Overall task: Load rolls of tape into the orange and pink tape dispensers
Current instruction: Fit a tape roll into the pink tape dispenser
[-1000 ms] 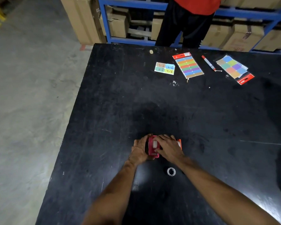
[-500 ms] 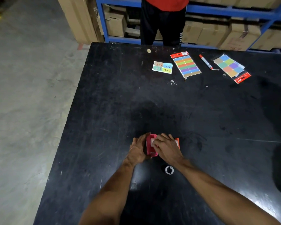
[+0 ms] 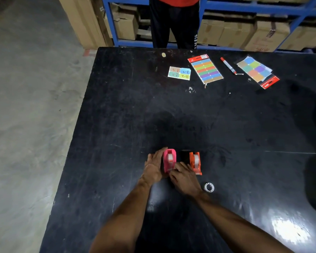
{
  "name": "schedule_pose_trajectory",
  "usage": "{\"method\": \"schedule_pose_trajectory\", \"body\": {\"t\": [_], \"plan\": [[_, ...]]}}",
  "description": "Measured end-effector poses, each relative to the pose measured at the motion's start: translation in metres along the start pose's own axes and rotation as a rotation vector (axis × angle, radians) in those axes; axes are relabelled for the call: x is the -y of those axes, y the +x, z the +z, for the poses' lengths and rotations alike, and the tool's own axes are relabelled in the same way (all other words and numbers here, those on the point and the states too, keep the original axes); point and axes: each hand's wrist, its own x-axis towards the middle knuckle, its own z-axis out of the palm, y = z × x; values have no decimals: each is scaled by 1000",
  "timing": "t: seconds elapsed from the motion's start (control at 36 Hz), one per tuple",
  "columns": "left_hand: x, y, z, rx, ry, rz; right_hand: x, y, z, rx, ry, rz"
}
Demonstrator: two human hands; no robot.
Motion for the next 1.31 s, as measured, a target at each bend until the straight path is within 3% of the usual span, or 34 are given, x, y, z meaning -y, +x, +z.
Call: {"method": "schedule_pose_trajectory", "body": {"t": [0.28,0.42,0.61,0.89,1.06,1.31], "plan": [[-7,-4,-2,-44,31,7,11,0,4,93,27,115],[-3,-2,1,-40,-7,-8,-3,0,21,275,-68,249],[-4,0,3,-53,13,-2,11,-12,-8,178,87,173],[-18,-7,-7,63,123,3,1,-23,-17,200,12,63],[-31,-25,-6,34,209,-87,-20,-50,-34,237,-7,107],[-48,-67,35,-151,129,-184,-65,-104,-46,40,-158,289]]}}
